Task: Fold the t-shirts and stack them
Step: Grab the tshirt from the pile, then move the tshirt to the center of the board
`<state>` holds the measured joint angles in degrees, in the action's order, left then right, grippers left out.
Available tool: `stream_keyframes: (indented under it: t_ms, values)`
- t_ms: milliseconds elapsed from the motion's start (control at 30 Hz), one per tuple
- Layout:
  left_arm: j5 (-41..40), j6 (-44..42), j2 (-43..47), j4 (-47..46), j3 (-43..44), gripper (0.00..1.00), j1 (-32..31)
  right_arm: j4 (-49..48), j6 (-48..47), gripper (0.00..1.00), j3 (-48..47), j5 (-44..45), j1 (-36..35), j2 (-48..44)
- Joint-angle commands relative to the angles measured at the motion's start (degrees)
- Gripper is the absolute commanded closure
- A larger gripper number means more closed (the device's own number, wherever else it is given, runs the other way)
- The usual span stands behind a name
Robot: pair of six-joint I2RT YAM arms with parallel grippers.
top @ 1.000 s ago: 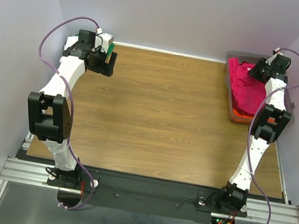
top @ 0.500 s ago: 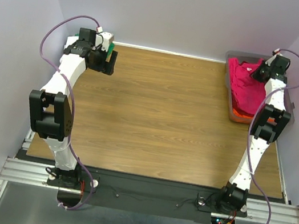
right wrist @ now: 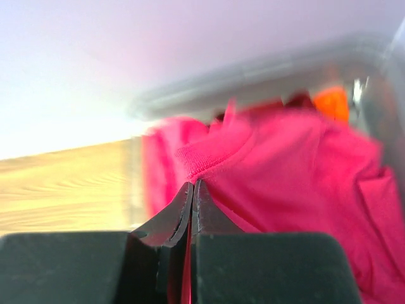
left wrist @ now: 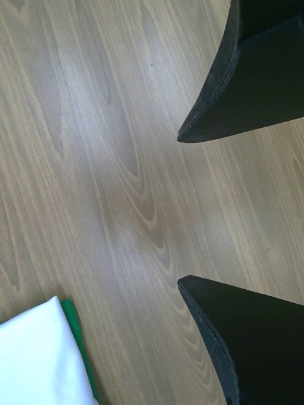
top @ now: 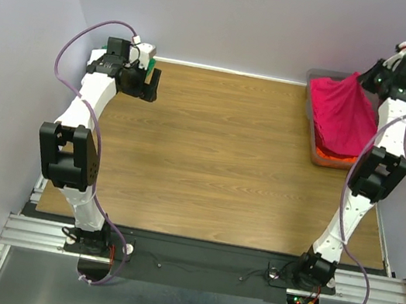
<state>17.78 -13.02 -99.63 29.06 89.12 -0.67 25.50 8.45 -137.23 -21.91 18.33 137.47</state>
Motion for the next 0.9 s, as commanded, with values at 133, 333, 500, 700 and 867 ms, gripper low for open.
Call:
stream_keyframes:
  t_ms: [133,333,500,700,867]
  values:
    - [4.71,-0.61,0.93,-0.23,4.48,0.01,0.14,-3.08,3.93,0.99,-0.32,-9.36,0.48,-16.51]
    - [7.70,0.01,1.11,-0.67,5.36,0.01,0.23,-3.43,10.70,0.99,-4.88,-15.87,0.31,-22.06]
    - [12.36,0.62,1.11,-0.67,7.64,0.01,3.12,-5.71,17.30,0.99,-8.58,-19.57,-2.76,-27.33]
    - [18.07,2.90,1.81,-2.34,11.51,0.01,6.38,-9.85,15.73,0.99,-6.30,-17.47,-14.53,-36.12]
    - [24.04,5.36,4.36,-6.02,12.30,0.01,9.36,-9.85,11.86,1.00,0.19,-13.86,-27.97,-40.17]
